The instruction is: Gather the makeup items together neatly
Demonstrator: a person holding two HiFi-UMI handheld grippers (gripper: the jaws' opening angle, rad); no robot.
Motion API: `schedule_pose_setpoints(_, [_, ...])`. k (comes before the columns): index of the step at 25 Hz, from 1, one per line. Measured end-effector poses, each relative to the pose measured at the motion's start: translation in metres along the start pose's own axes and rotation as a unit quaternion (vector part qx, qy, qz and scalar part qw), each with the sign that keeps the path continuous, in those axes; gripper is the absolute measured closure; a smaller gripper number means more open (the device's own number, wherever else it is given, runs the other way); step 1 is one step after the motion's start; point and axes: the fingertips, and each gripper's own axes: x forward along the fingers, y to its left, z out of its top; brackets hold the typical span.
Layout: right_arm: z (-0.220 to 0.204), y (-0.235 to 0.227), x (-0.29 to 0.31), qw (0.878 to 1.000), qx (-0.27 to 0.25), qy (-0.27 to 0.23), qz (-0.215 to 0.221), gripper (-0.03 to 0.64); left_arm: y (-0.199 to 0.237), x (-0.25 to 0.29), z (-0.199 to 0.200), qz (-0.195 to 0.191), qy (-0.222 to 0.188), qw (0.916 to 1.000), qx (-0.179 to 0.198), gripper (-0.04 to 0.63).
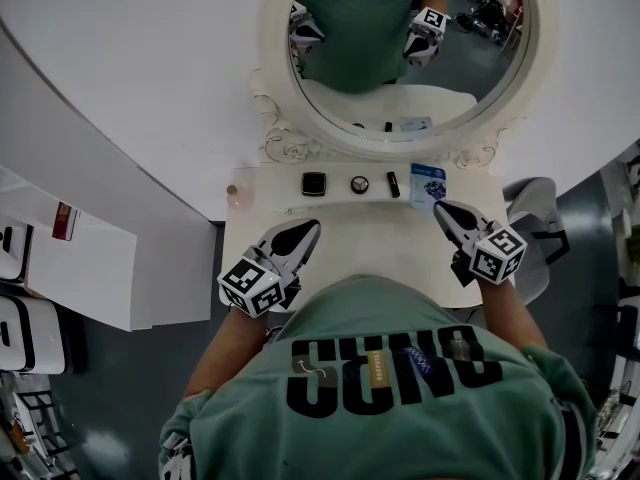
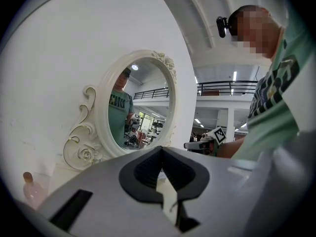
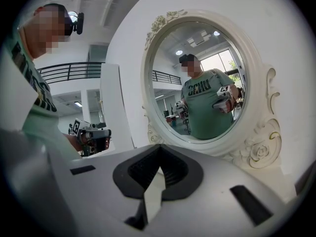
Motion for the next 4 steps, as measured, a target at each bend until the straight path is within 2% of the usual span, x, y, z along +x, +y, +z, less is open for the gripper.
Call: schedule_pose_setpoints(4, [0.0006, 0.0014, -0.0015, 1.0, -0.002, 0.002, 0.002, 0.624, -0.0025, 0.0001, 0.0022, -0.003, -0.001, 1.0, 0.003, 0.588])
